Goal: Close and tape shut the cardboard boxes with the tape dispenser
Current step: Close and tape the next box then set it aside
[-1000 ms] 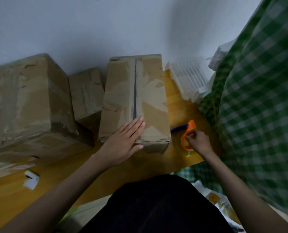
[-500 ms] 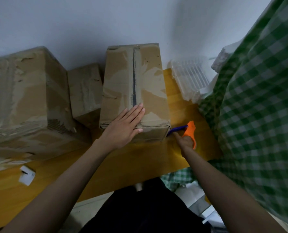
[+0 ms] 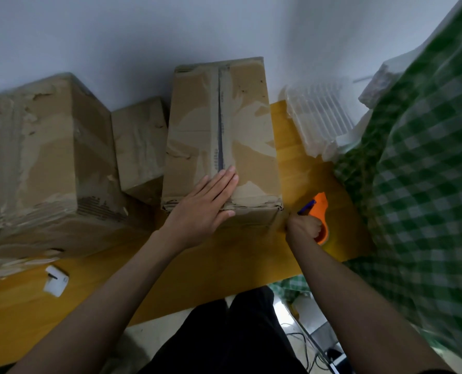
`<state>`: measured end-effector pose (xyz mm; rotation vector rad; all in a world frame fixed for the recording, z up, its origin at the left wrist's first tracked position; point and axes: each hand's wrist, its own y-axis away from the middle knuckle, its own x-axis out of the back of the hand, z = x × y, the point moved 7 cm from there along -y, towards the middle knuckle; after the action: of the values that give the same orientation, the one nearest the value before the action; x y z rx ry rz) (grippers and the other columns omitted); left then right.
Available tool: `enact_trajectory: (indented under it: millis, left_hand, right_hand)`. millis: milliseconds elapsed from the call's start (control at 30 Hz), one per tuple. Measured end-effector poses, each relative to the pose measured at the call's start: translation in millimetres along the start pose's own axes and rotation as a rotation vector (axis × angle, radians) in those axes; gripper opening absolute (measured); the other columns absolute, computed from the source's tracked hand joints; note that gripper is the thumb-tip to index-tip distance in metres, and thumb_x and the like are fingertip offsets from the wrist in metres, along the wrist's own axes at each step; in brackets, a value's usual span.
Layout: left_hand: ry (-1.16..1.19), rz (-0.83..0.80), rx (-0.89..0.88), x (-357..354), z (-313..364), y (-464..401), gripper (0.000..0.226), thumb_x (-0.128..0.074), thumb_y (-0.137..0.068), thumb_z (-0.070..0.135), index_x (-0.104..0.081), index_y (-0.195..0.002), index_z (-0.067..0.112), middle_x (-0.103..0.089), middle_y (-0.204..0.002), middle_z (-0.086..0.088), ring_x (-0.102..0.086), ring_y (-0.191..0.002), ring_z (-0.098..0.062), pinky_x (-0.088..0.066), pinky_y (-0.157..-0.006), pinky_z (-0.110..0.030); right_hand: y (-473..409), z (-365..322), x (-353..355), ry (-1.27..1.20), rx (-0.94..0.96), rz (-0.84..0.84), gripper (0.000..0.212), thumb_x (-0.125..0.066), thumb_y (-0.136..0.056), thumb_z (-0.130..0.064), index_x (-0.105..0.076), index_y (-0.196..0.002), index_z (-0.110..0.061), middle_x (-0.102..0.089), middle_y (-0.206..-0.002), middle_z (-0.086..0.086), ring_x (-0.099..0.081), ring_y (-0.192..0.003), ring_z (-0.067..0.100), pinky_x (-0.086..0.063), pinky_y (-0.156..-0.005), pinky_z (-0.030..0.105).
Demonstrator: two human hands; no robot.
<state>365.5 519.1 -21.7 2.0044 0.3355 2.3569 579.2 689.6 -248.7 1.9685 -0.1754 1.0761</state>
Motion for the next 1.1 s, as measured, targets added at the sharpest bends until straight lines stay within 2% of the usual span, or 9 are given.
enact_trajectory:
  millis: [100,200,267,367,467,667,800,900,1100]
  left_hand:
    - [0.006,0.011,0.000,1,1,2,0.070,-0.009,-0.104,0.055,0.010,-0.160,0.018,0.019,-0.168,0.000,0.019,-0.153,-0.011,0.002,-0.127,-0.036]
    - [0.018,0.021,-0.009,1,1,3,0.070,-0.010,-0.105,0.055,0.011,-0.160,0.019,0.020,-0.167,0.001,0.018,-0.153,-0.011,0.001,-0.127,-0.037]
    - [0.009,0.028,-0.014,0,1,4,0.070,-0.011,-0.105,0.056,0.012,-0.160,0.020,0.022,-0.167,0.003,0.019,-0.153,-0.010,0.002,-0.127,-0.037]
    - [-0.007,0.038,-0.016,1,1,4,0.070,-0.011,-0.105,0.056,0.014,-0.160,0.021,0.024,-0.166,0.005,0.020,-0.153,-0.008,0.004,-0.126,-0.035]
    - [-0.001,0.050,-0.023,3,1,5,0.071,-0.013,-0.104,0.057,0.012,-0.160,0.022,0.023,-0.166,0.006,0.018,-0.153,-0.008,0.004,-0.126,-0.034]
    - [0.075,0.014,-0.035,5,2,0,0.079,-0.011,-0.098,0.072,0.011,-0.160,0.028,0.025,-0.164,0.013,0.022,-0.151,-0.004,0.010,-0.123,-0.028]
    - [0.306,0.041,0.019,31,3,-2,0.069,-0.033,-0.100,0.062,-0.030,-0.158,0.025,-0.016,-0.167,0.010,-0.014,-0.153,-0.009,-0.012,-0.126,-0.033]
    - [0.561,0.194,0.120,69,2,2,0.041,-0.044,-0.106,0.040,-0.061,-0.138,0.022,-0.059,-0.141,0.002,-0.052,-0.128,-0.010,-0.041,-0.109,-0.031]
    - [1.038,0.402,0.235,116,-3,27,0.029,-0.046,-0.106,0.041,-0.068,-0.123,0.034,-0.071,-0.122,0.013,-0.062,-0.117,0.000,-0.048,-0.106,-0.033]
  right_hand:
    - [15,8,20,-0.097,0.229,-0.029,0.037,-0.065,-0.088,-0.041,-0.066,-0.104,-0.008,-0.069,-0.093,0.014,-0.067,-0.082,0.033,-0.059,-0.076,0.048]
    - [36,18,50,-0.272,0.384,0.000,0.044,-0.057,-0.093,-0.053,-0.064,-0.088,-0.009,-0.063,-0.073,0.009,-0.058,-0.061,0.027,-0.049,-0.055,0.039]
    - [46,30,72,-0.344,0.347,-0.011,0.050,-0.056,-0.096,-0.054,-0.060,-0.085,-0.006,-0.060,-0.072,0.010,-0.056,-0.063,0.029,-0.047,-0.060,0.040]
    - [60,33,102,-0.420,0.460,-0.158,0.030,-0.058,-0.100,-0.039,-0.060,-0.109,-0.010,-0.067,-0.099,0.011,-0.062,-0.084,0.026,-0.050,-0.072,0.036]
    - [87,28,138,-0.431,0.633,-0.315,0.013,-0.055,-0.102,-0.023,-0.058,-0.106,-0.011,-0.065,-0.102,0.011,-0.065,-0.091,0.024,-0.049,-0.066,0.029]
    - [158,7,208,-0.476,0.833,-0.527,0.028,-0.049,-0.079,-0.034,-0.057,-0.096,-0.014,-0.067,-0.079,-0.010,-0.061,-0.064,0.001,-0.047,-0.055,0.015]
    - [199,-21,231,-0.332,1.050,-0.622,0.037,-0.055,-0.073,-0.039,-0.056,-0.096,-0.010,-0.062,-0.066,-0.015,-0.055,-0.059,0.001,-0.044,-0.055,0.017]
    - [228,-41,238,-0.215,1.192,-0.662,0.054,-0.054,-0.069,-0.053,-0.056,-0.101,-0.010,-0.065,-0.075,-0.010,-0.059,-0.067,0.004,-0.047,-0.061,0.019]
    - [265,-68,233,-0.091,1.368,-0.704,0.054,-0.057,-0.070,-0.054,-0.061,-0.101,-0.010,-0.070,-0.090,0.001,-0.067,-0.076,0.015,-0.051,-0.065,0.024]
